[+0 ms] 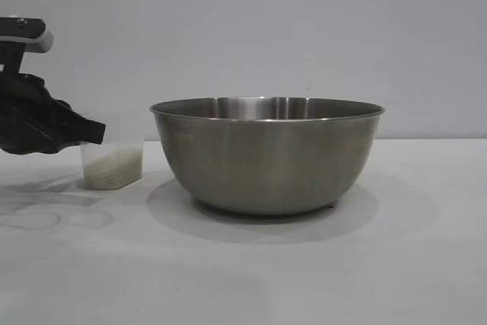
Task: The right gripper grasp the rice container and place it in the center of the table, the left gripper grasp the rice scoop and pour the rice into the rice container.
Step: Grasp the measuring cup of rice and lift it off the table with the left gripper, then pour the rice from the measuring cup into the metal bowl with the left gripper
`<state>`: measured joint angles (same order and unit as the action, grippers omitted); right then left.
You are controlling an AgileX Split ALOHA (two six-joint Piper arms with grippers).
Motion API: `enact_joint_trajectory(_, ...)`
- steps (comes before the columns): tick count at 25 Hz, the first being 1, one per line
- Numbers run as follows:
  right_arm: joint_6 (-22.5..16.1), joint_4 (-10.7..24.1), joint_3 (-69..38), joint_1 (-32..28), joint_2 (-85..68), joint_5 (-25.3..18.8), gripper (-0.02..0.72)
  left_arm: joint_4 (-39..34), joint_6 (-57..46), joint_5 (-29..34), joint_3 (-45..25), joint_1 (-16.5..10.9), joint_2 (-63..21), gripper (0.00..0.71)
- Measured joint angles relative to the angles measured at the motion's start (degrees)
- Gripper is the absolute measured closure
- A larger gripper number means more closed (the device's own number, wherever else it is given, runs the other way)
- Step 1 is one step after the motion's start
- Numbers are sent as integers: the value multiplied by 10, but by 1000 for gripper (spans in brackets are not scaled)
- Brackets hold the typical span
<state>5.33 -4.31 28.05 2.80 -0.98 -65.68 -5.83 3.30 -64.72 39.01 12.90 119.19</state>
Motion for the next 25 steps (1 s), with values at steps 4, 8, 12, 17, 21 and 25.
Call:
enact_joint_trajectory(4,-1,0,0,0,0,0,155,-57,34,0,14,0,-50,710)
enact_joint_trajectory(8,-1,0,0,0,0,0,155,-145,88,0,62,0,-67,710)
enact_joint_trajectory(12,-1,0,0,0,0,0,155,-225,142,-1,107,0,-67,710)
enact_joint_trajectory(17,-1,0,0,0,0,0,155,-318,191,-1,130,7,-67,710)
enact_joint_trajectory(21,-1,0,0,0,0,0,155,-336,303,-1,138,38,-67,710)
enact_joint_trajectory(25,-1,0,0,0,0,0,155,-342,395,-1,146,70,-67,710)
